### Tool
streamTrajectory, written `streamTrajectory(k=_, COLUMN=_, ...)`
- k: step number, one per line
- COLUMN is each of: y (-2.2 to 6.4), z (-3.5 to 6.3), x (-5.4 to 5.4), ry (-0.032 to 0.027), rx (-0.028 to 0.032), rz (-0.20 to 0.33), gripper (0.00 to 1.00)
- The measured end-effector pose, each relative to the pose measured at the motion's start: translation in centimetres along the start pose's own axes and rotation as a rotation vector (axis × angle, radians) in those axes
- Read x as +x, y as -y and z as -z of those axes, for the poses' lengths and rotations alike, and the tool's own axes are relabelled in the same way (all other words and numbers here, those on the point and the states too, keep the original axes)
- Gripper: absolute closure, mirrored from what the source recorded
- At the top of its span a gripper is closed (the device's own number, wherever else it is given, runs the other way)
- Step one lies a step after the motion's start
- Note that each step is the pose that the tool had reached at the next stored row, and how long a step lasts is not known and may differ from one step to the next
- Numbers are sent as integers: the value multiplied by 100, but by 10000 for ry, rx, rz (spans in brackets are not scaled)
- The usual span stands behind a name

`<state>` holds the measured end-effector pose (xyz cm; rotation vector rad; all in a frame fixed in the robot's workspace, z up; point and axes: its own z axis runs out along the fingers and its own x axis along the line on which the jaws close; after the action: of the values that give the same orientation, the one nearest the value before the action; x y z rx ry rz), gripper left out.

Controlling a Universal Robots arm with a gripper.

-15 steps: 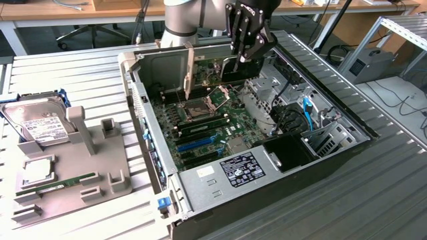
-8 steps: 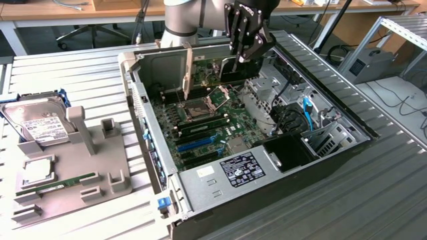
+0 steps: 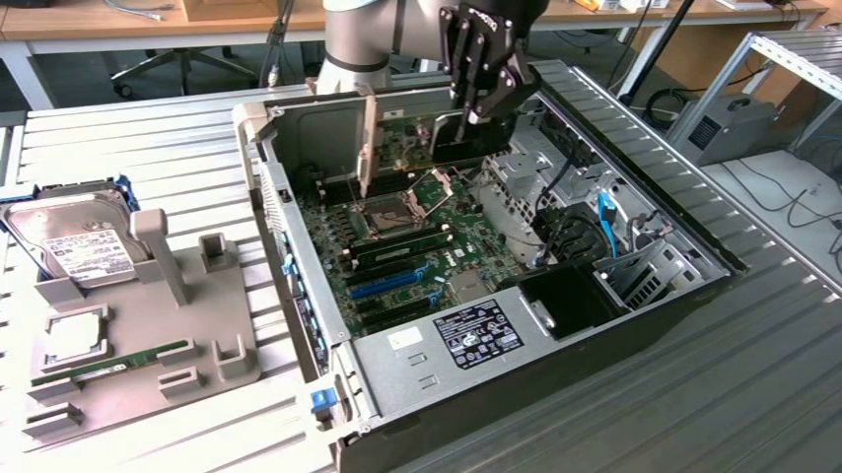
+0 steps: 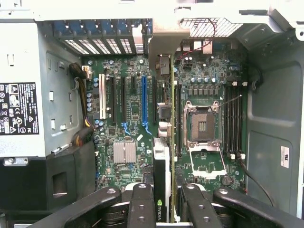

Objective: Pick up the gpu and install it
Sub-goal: 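Insert the gpu into the slot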

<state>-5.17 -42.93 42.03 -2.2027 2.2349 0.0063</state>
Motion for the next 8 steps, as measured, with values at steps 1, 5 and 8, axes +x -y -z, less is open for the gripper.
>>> streamTrajectory(k=1, y=-7, z=0, x=0, ry=1, rx=0, rz=0, gripper=73)
streamTrajectory(k=5, y=-38, z=-1, x=0, ry=0, rx=0, rz=0, gripper=73)
streamTrajectory(k=8, y=-42, z=-1, x=1, ry=0, rx=0, rz=1, gripper=73)
